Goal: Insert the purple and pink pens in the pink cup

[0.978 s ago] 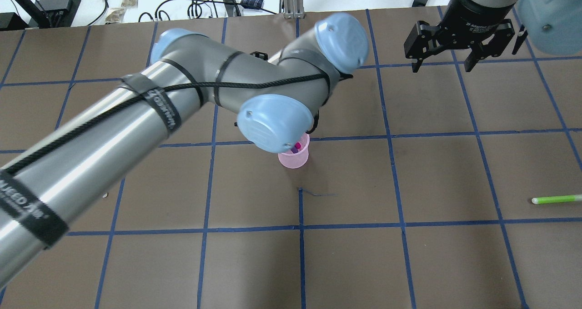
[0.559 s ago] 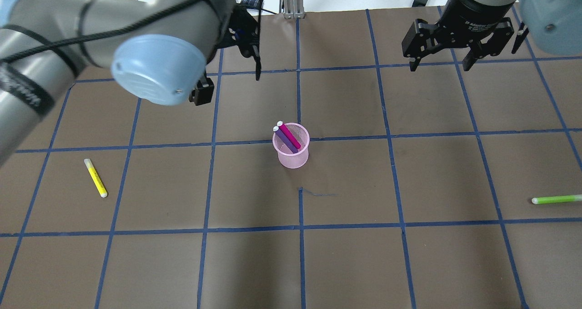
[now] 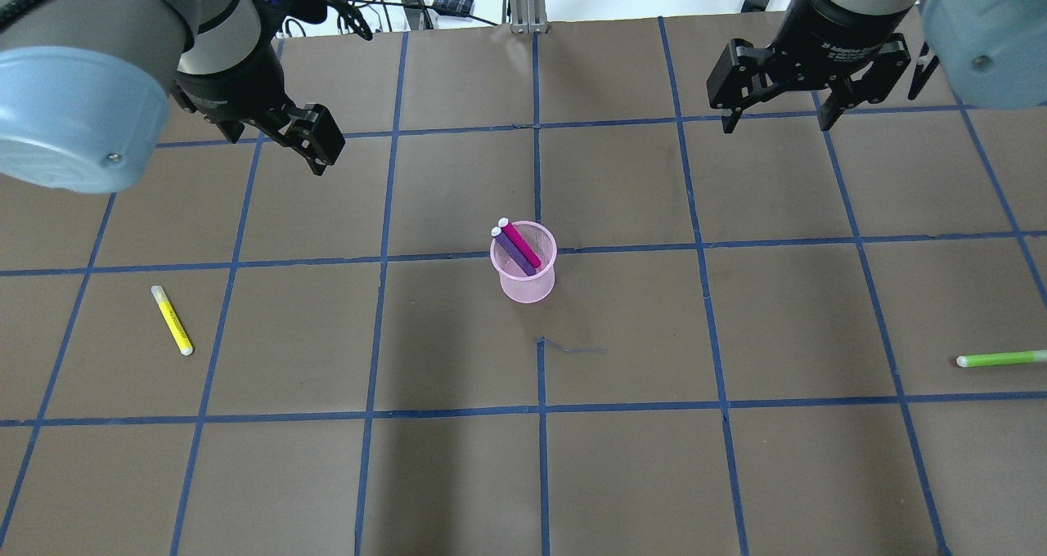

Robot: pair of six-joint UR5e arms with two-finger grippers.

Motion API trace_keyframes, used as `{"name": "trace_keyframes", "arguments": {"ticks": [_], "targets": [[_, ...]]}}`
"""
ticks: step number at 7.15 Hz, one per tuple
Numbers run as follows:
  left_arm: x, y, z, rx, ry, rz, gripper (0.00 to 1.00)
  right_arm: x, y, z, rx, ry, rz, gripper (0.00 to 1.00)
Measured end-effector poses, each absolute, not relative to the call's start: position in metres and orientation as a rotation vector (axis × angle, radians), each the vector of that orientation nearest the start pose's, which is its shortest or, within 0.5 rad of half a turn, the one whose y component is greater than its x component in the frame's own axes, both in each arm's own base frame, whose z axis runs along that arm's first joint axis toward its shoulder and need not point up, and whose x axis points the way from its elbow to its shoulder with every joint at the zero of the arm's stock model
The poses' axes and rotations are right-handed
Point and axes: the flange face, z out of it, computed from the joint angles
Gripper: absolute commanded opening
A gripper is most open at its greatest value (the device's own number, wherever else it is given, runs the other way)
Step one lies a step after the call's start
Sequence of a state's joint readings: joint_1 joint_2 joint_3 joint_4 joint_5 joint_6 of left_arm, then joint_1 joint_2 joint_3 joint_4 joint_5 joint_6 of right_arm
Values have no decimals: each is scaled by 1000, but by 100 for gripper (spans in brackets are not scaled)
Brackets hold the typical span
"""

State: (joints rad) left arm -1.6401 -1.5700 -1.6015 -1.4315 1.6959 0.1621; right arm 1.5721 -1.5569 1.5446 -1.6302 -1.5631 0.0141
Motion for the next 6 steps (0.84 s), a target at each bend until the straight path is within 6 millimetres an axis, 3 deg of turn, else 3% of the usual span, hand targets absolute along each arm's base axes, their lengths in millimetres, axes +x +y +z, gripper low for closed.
{"name": "trace_keyframes", "arguments": {"ticks": [1, 2, 6], "targets": [[-158, -489, 488, 153, 3061, -172, 99, 135, -505, 498, 8, 3132, -106, 100], [-158, -488, 488, 81, 3090, -182, 100, 135, -506, 497, -2, 3132, -101, 100], [-139, -496, 493, -15, 3145, -205, 100, 136, -507, 496, -19, 3132, -100, 100]]}}
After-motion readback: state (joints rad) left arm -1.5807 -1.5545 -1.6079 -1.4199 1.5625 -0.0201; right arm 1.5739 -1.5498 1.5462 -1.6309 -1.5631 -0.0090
